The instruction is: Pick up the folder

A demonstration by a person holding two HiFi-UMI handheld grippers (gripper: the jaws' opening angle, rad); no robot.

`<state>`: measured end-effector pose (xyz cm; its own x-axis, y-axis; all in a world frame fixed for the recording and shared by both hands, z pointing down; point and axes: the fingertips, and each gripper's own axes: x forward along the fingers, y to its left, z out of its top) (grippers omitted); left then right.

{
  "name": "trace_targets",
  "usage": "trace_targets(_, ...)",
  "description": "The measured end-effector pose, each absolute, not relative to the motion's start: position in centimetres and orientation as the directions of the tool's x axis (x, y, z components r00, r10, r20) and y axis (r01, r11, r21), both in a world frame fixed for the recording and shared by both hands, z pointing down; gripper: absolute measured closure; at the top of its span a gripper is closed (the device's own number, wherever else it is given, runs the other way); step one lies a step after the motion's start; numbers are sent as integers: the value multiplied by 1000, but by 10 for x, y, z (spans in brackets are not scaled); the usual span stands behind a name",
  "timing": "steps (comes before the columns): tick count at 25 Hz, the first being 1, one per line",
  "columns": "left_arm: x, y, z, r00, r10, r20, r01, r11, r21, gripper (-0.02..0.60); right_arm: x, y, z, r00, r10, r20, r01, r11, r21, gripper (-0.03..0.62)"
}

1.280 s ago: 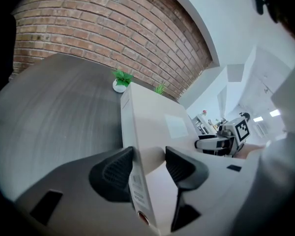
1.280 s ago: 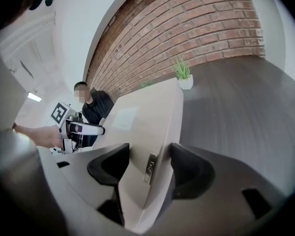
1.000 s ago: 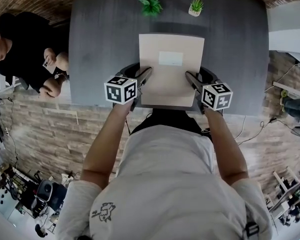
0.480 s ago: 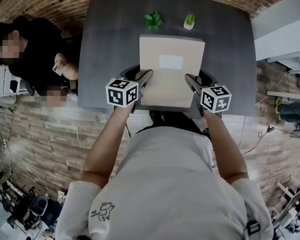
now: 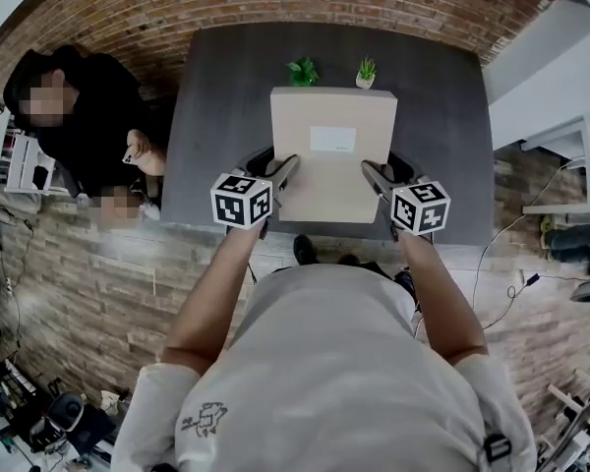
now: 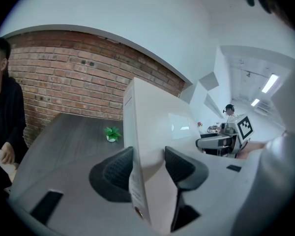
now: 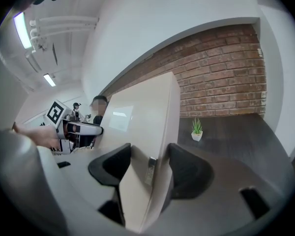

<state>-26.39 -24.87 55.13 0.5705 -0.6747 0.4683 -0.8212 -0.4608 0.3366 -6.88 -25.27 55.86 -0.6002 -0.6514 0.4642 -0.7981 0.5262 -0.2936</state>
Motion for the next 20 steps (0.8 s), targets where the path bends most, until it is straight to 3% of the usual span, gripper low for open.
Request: trace_targets(20,-149,-163,516,504,-744,439,-864,-430,263,365,46,-180,525,-638,-656,403,-767,590,-253,350)
